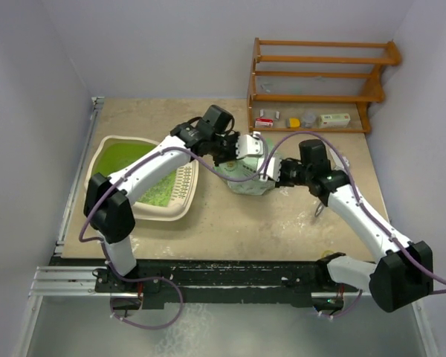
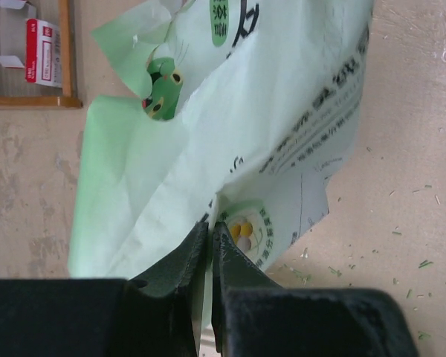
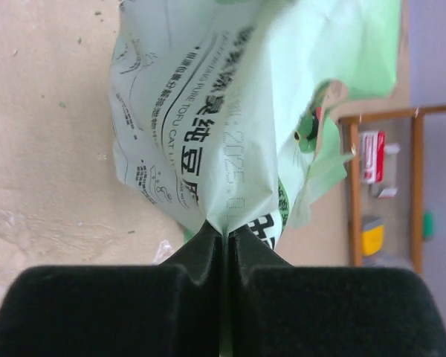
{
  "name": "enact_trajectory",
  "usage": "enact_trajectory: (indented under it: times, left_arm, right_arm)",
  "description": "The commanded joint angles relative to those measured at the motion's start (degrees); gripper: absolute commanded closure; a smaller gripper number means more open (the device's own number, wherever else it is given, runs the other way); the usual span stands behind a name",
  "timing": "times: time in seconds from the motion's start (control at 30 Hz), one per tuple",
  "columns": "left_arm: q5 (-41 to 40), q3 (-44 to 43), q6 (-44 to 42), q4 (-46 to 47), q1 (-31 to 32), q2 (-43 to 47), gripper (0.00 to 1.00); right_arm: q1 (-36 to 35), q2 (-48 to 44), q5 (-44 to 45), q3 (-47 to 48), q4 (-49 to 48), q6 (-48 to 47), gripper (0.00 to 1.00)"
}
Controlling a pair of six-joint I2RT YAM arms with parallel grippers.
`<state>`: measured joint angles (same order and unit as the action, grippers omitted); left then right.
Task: Fill the litter box with clean litter
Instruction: Close the cat litter bag at the center of the board.
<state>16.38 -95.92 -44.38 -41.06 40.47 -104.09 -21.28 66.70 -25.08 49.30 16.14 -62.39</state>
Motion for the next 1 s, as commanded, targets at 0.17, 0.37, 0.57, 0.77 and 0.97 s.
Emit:
enact_trajectory:
  times: [0.17, 0.37, 0.57, 0.77, 0.97]
  left_arm:
    - [-1.8, 2.8, -1.9, 4.1, -4.1, 10.1, 0.97]
    - [5.9, 4.1, 1.6, 9.3, -2.7, 11.8, 0.76]
    - [-1.4, 13.1, -4.6, 19.1, 6.0, 10.6, 0.62]
    - [-2.3, 14.8, -9.9, 26.3, 5.8, 7.5, 0.59]
    - [1.5, 11.2, -12.4, 27.9, 1.3, 5.7, 0.56]
  right_arm:
    - [13.4, -1.3, -15.5, 12.5, 11.7, 20.9, 1.00]
    - [13.6, 1.3, -18.3, 16.3, 18.8, 19.0, 1.00]
    - [13.6, 1.5, -16.6, 15.3, 19.7, 15.0, 1.00]
    - [13.6, -0.1, -15.4, 13.1, 20.6, 12.8, 1.00]
    - [13.6, -2.2, -14.5, 11.2, 22.0, 11.5, 1.00]
